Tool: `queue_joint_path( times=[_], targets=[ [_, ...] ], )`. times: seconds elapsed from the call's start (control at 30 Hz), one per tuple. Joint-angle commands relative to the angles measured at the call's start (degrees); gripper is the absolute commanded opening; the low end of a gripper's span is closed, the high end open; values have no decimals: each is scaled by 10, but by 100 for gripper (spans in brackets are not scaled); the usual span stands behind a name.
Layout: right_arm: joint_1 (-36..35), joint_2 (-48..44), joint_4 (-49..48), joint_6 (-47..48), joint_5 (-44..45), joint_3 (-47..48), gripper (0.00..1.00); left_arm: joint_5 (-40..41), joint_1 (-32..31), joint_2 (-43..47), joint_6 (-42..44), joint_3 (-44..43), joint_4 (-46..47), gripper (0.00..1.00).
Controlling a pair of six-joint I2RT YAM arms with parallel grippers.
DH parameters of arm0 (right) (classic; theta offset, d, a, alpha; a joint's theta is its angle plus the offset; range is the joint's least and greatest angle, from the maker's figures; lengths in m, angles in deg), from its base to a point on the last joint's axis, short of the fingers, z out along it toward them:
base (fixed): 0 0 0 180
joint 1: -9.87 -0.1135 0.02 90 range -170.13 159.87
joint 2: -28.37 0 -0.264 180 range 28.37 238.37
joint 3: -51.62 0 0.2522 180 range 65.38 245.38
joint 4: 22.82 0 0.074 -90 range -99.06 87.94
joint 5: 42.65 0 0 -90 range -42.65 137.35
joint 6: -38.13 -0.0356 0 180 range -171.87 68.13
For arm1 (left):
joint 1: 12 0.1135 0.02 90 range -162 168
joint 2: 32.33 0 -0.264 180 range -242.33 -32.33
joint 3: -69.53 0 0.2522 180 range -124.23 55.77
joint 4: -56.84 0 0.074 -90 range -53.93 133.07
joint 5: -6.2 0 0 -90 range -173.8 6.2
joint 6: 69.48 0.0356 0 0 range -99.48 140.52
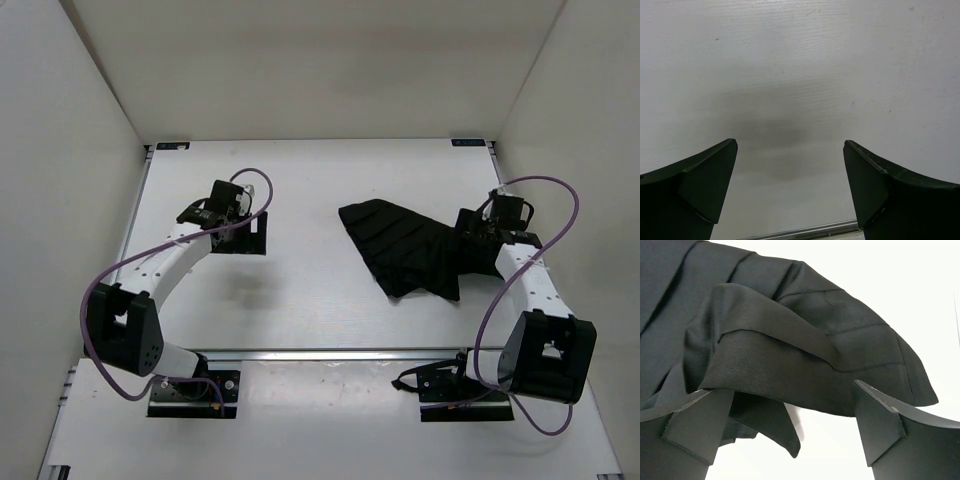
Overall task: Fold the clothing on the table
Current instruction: Grab the skirt from the pile
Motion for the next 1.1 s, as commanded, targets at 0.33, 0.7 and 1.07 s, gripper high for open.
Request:
queue_joint_path(
  times=[0.33,0.7,1.07],
  targets=[
    [41,34,-42,-77,-82,-52,99,1,-18,36,20,20,17,99],
    [49,74,-107,-171,-110,-46,93,-44,11,60,31,6,41,99],
    [42,-70,-9,-194,-30,11,95,-53,5,44,32,0,39,99]
  ],
)
